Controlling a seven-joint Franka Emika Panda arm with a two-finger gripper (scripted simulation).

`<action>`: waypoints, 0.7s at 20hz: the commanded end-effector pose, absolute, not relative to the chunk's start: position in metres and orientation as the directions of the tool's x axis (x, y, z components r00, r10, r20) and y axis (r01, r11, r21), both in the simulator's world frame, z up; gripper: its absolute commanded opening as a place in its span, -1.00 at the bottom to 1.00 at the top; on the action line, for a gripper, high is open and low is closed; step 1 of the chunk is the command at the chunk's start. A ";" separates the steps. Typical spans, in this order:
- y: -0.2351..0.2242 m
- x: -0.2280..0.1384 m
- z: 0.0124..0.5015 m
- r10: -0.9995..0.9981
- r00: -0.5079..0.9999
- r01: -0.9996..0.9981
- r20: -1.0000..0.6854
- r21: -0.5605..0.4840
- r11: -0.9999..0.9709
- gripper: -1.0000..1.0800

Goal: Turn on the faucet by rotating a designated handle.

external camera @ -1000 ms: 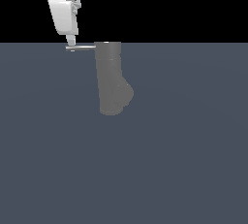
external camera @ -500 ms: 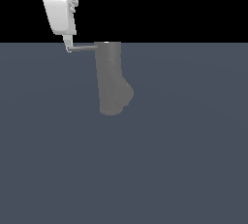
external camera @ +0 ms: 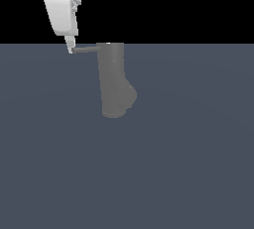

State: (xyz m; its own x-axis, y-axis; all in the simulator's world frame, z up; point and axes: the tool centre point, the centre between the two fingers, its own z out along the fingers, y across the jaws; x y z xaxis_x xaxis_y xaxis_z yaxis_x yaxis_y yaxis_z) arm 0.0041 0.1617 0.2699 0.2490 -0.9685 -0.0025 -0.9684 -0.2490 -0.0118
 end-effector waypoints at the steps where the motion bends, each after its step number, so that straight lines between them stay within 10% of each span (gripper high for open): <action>1: 0.145 -0.002 0.270 -0.971 0.237 -0.971 0.000 -0.005 -0.237 -1.00; 14: 0.096 -0.029 0.270 -0.973 0.232 -0.973 0.000 -0.002 -0.232 -1.00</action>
State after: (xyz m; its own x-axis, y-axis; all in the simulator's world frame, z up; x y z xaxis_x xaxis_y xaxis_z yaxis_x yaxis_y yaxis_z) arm -0.0259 0.1183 0.2698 0.2590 -0.9659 -0.0035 -0.9659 -0.2590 -0.0076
